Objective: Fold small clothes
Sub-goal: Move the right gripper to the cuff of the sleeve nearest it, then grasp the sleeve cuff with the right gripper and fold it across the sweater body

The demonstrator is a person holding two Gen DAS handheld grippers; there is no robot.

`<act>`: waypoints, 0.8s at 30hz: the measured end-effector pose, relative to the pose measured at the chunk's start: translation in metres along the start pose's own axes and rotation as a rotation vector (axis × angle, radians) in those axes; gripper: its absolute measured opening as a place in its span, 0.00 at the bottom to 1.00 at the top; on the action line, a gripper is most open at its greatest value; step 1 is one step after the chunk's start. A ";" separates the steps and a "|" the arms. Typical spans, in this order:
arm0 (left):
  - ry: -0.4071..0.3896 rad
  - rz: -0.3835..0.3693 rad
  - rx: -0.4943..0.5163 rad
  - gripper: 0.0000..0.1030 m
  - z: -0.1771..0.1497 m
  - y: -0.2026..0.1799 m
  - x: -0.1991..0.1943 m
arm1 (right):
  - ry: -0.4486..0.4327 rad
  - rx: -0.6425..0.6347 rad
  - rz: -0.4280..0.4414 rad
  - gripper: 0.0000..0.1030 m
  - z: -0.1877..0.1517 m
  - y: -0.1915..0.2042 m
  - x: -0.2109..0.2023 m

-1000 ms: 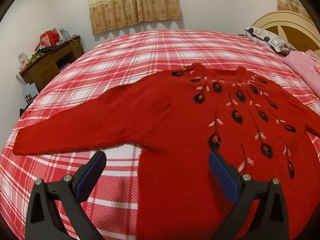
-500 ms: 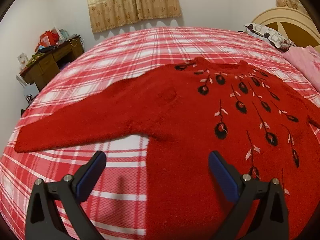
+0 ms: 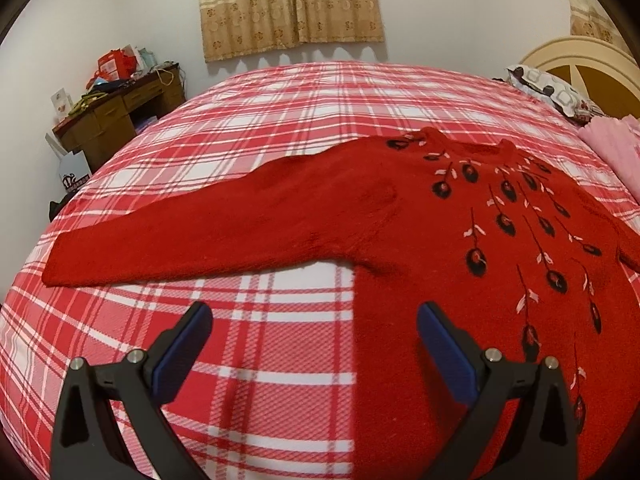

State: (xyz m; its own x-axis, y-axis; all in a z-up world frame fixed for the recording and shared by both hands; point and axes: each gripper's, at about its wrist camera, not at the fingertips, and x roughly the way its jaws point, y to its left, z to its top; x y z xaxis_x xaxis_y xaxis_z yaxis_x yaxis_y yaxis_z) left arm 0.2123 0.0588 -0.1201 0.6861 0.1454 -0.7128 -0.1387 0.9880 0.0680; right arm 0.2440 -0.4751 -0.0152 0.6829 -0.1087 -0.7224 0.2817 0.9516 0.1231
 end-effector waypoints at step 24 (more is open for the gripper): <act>-0.008 0.004 -0.080 1.00 -0.006 0.039 -0.002 | -0.219 -0.324 0.261 0.11 0.071 0.228 -0.094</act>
State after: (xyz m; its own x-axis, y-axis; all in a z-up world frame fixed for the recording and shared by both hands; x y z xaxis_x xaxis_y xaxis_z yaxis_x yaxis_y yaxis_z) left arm 0.2010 0.0971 -0.1205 0.6912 0.1505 -0.7068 -0.1980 0.9801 0.0151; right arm 0.2916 -0.2679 0.1293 0.8387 0.1209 -0.5310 -0.1194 0.9921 0.0374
